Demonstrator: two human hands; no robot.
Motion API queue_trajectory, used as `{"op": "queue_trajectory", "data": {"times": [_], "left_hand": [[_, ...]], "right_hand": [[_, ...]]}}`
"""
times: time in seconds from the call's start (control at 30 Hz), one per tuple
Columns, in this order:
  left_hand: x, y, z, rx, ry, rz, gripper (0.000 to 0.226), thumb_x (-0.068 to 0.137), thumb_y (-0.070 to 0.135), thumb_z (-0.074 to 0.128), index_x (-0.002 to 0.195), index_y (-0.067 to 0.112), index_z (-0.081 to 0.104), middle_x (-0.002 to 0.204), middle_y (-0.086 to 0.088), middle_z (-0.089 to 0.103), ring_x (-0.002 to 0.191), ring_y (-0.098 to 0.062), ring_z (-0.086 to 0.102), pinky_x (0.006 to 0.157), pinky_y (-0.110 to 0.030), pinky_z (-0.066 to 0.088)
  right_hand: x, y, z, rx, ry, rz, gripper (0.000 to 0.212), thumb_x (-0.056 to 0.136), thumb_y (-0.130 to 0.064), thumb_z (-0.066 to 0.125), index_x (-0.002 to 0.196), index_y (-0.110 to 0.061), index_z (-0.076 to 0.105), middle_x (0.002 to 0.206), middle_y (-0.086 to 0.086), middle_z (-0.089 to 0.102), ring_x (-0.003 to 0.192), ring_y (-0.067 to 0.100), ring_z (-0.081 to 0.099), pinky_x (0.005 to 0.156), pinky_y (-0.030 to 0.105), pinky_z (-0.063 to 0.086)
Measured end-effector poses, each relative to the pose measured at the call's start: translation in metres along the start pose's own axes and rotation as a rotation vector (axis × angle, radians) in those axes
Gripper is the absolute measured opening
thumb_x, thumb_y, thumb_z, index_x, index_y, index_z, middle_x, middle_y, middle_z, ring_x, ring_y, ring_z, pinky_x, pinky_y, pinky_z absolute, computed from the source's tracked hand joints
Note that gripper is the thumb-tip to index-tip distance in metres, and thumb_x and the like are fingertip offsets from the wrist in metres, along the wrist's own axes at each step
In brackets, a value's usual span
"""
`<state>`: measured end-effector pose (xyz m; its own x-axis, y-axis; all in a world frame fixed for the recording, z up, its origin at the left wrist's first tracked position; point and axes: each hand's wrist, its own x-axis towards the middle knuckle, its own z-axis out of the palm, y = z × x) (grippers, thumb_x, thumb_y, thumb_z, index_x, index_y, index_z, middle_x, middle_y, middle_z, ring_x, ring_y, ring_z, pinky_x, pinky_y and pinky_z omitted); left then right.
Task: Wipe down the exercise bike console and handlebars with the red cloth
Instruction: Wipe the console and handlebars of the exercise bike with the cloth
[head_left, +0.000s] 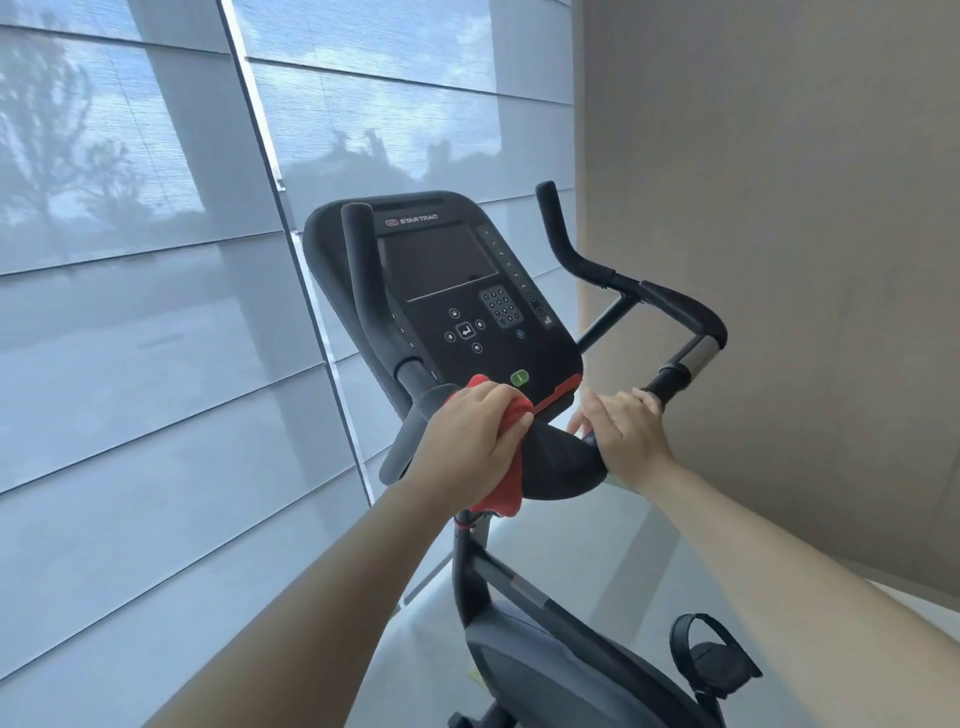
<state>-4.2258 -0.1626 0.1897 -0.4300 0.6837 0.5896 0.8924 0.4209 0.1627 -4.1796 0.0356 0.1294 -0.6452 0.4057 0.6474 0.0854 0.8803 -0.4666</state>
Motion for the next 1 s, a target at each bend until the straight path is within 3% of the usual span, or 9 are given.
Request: {"op": "queue_trajectory", "data": {"times": [0.17, 0.27, 0.37, 0.43, 0.5, 0.6, 0.73, 0.83, 1.0], "left_hand": [[-0.005, 0.021, 0.002, 0.012, -0.026, -0.036, 0.024, 0.093, 0.032, 0.045, 0.11, 0.021, 0.059, 0.111, 0.008, 0.061, 0.105, -0.013, 0.051, 0.09, -0.02, 0.034], [-0.002, 0.024, -0.013, -0.071, -0.205, -0.056, 0.041, 0.082, 0.029, 0.039, 0.119, 0.022, 0.054, 0.121, 0.008, 0.056, 0.113, -0.011, 0.046, 0.101, -0.027, 0.034], [-0.003, 0.025, -0.025, -0.124, -0.284, -0.073, 0.049, 0.079, 0.014, 0.04, 0.127, 0.021, 0.05, 0.125, 0.01, 0.052, 0.116, -0.005, 0.043, 0.101, -0.01, 0.027], [-0.006, 0.029, -0.023, -0.105, -0.238, -0.101, 0.046, 0.084, 0.004, 0.045, 0.128, 0.02, 0.05, 0.124, 0.01, 0.053, 0.115, -0.004, 0.044, 0.099, -0.007, 0.027], [-0.009, 0.034, -0.017, -0.07, -0.186, -0.14, 0.042, 0.088, 0.004, 0.047, 0.127, 0.018, 0.05, 0.126, 0.007, 0.054, 0.114, -0.009, 0.046, 0.1, -0.016, 0.032], [-0.015, 0.04, -0.009, -0.04, -0.096, -0.17, 0.035, 0.09, 0.008, 0.051, 0.125, 0.016, 0.053, 0.125, 0.005, 0.056, 0.113, -0.012, 0.049, 0.096, -0.016, 0.034], [-0.025, 0.048, -0.004, -0.014, -0.042, -0.21, 0.031, 0.092, 0.016, 0.055, 0.123, 0.02, 0.053, 0.12, 0.004, 0.059, 0.106, -0.014, 0.053, 0.092, -0.03, 0.044], [-0.029, 0.052, -0.005, -0.023, 0.048, -0.241, 0.029, 0.092, 0.019, 0.055, 0.121, 0.022, 0.055, 0.118, 0.004, 0.06, 0.104, -0.012, 0.053, 0.092, -0.022, 0.042], [-0.024, 0.049, -0.02, -0.013, 0.237, -0.387, 0.031, 0.093, 0.017, 0.054, 0.124, 0.016, 0.054, 0.122, 0.0, 0.06, 0.112, -0.014, 0.052, 0.095, -0.017, 0.035]], "right_hand": [[0.0, 0.004, -0.007, 0.012, -0.096, -0.069, 0.059, 0.085, -0.052, 0.002, 0.055, -0.039, 0.052, 0.067, -0.014, 0.057, 0.082, 0.012, 0.049, 0.105, 0.041, 0.014], [0.003, 0.011, -0.015, -0.014, -0.251, -0.14, 0.066, 0.087, -0.052, 0.002, 0.07, -0.03, 0.062, 0.078, -0.01, 0.06, 0.092, 0.014, 0.049, 0.105, 0.039, 0.012], [0.012, 0.018, -0.024, -0.136, -0.334, -0.292, 0.078, 0.083, -0.054, -0.007, 0.076, -0.022, 0.063, 0.079, -0.005, 0.06, 0.086, 0.016, 0.049, 0.096, 0.038, 0.025], [0.018, 0.022, -0.027, -0.153, -0.351, -0.333, 0.083, 0.081, -0.055, -0.01, 0.079, -0.018, 0.065, 0.079, -0.001, 0.062, 0.083, 0.019, 0.051, 0.09, 0.038, 0.032], [0.019, 0.026, -0.025, -0.166, -0.327, -0.343, 0.08, 0.083, -0.052, -0.006, 0.077, -0.017, 0.065, 0.077, -0.001, 0.063, 0.08, 0.022, 0.053, 0.086, 0.038, 0.033], [0.015, 0.026, -0.02, -0.178, -0.26, -0.358, 0.073, 0.088, -0.047, 0.001, 0.072, -0.015, 0.065, 0.07, -0.002, 0.06, 0.072, 0.021, 0.05, 0.079, 0.032, 0.026], [0.016, 0.025, -0.022, -0.164, -0.299, -0.377, 0.067, 0.094, -0.046, 0.005, 0.077, -0.018, 0.064, 0.071, -0.005, 0.054, 0.074, 0.019, 0.045, 0.076, 0.033, 0.019], [0.024, 0.021, -0.021, -0.115, -0.35, -0.388, 0.059, 0.097, -0.046, 0.011, 0.083, -0.021, 0.063, 0.078, -0.004, 0.058, 0.078, 0.021, 0.048, 0.077, 0.036, 0.02], [0.03, 0.021, -0.013, -0.141, -0.302, -0.469, 0.065, 0.094, -0.049, 0.006, 0.082, -0.024, 0.064, 0.084, -0.004, 0.066, 0.087, 0.022, 0.056, 0.076, 0.035, 0.027]]}}
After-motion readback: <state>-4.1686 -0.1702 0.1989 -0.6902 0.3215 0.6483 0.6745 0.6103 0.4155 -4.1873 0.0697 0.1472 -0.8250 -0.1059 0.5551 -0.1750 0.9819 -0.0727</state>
